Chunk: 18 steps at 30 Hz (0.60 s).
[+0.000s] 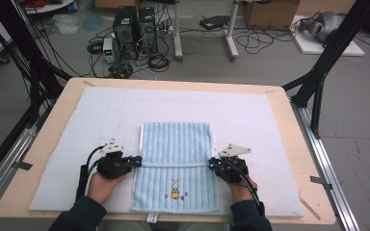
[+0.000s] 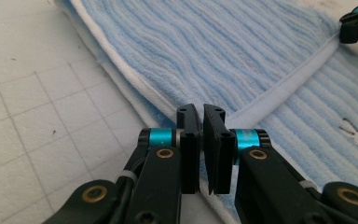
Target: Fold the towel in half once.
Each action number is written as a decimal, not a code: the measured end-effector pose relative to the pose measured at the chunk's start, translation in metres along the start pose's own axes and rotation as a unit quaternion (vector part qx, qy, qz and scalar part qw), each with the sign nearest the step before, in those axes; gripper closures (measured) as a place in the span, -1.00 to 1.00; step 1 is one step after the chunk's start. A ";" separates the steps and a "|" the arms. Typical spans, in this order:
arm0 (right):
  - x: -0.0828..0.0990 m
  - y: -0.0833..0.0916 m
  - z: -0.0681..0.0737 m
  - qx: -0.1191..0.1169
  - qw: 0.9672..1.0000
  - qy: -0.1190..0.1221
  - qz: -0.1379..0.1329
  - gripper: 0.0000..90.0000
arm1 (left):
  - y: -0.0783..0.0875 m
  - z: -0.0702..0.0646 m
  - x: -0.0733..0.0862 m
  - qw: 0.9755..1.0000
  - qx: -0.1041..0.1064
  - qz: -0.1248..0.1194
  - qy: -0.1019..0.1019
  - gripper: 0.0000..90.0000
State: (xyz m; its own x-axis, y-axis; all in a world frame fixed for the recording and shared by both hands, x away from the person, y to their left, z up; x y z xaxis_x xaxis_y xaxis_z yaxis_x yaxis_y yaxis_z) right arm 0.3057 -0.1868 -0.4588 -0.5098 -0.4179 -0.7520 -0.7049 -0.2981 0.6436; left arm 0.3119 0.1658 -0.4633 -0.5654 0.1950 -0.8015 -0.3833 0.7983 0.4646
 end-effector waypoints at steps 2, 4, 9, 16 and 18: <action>-0.002 0.004 0.000 0.000 1.000 -0.003 -0.005 0.81 | 0.003 -0.001 -0.001 1.000 0.004 -0.005 0.001 0.89; -0.003 0.008 0.000 -0.001 1.000 0.001 -0.011 0.81 | 0.005 -0.003 -0.002 1.000 0.010 -0.008 0.000 0.89; -0.005 0.020 0.002 -0.002 1.000 0.006 -0.023 0.81 | 0.014 -0.011 -0.002 0.999 0.028 -0.021 0.001 0.89; 0.000 0.045 0.008 -0.009 0.999 0.010 -0.042 0.81 | 0.030 -0.027 0.004 0.998 0.059 -0.032 -0.002 0.89; 0.003 0.052 0.011 -0.011 0.999 0.010 -0.047 0.81 | 0.033 -0.032 0.008 0.997 0.066 -0.031 -0.005 0.89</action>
State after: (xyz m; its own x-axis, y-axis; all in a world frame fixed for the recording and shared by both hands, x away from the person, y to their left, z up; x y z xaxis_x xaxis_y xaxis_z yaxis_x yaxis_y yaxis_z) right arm 0.2619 -0.1943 -0.4289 -0.4319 -0.4050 -0.8059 -0.7380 -0.3551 0.5739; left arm 0.2716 0.1751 -0.4421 -0.5361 0.1473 -0.8312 -0.3171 0.8774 0.3601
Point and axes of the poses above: each handheld gripper's, and its own axes: y roughly backward along the jaws, x roughly out of its underside, z roughly to its left, the point moved 3 cm from there along -y, roughly forward along the jaws, and after that the axes turned 13 degrees about x, right-handed, at the moved point
